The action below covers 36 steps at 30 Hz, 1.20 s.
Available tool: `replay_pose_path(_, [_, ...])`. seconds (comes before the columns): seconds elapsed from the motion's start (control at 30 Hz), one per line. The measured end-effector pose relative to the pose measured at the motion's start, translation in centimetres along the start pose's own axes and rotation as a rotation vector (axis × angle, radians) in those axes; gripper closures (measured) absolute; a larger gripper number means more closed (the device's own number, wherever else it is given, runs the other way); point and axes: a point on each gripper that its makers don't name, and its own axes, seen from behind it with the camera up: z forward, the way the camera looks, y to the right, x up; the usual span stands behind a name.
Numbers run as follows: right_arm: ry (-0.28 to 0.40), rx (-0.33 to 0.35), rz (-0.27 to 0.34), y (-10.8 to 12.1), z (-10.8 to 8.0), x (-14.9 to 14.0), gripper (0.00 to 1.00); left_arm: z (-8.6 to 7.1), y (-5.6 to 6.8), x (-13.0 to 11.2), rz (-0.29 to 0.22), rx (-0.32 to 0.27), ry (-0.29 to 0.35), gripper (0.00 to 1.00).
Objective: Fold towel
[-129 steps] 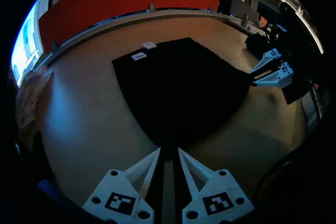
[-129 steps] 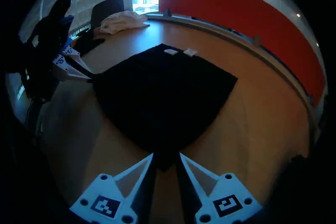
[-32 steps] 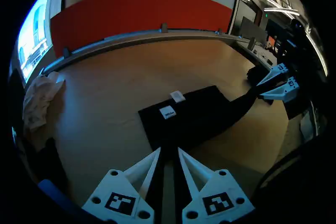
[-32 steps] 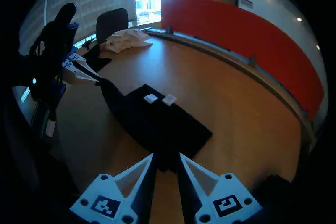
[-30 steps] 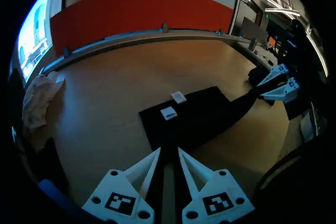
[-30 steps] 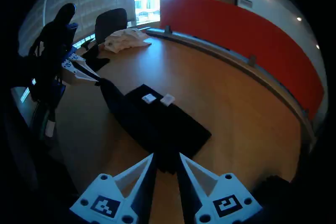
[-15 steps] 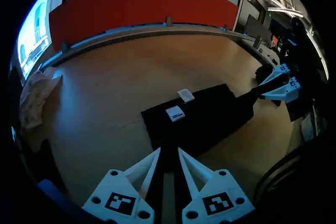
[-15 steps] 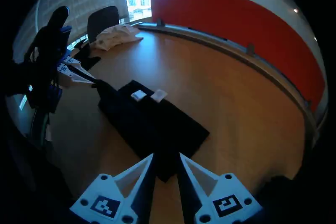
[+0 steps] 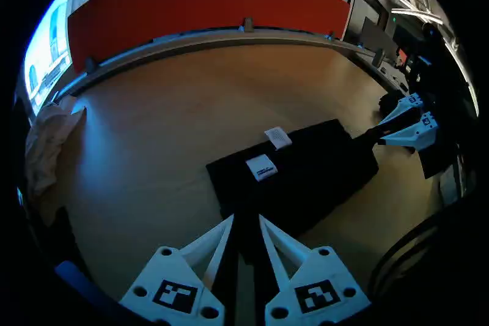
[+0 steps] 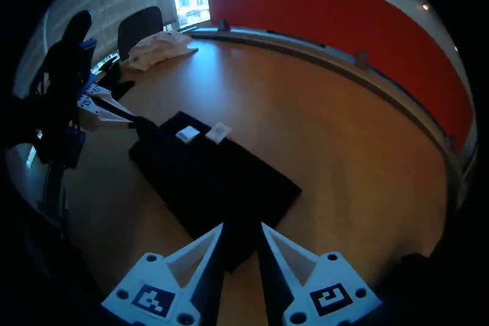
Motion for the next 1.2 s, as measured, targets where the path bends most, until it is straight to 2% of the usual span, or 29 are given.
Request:
replay_pose_path(0.27, [-0.013,-0.011,0.032,0.9,1.7,-0.4,0.7,2.0,-0.7,0.1,-0.002,0.007,-0.014,0.87])
replay_pose_path(0.5, [-0.017,-0.032,0.037,1.6,2.6,-0.4,0.68,2.7,-1.1,0.2,-0.009,0.014,-0.018,0.87])
replay_pose_path(0.83, [-0.022,-0.084,0.029,3.0,3.7,-0.4,0.57,3.8,-1.9,0.3,-0.006,0.041,-0.024,0.86])
replay_pose_path(1.0, [-0.025,-0.108,0.026,3.7,4.0,-0.3,0.48,4.2,-2.4,0.4,0.005,0.057,-0.027,0.8])
replay_pose_path(1.2, [-0.021,-0.142,0.03,4.7,4.3,0.0,0.42,4.3,-2.9,0.8,0.002,0.066,-0.025,0.76])
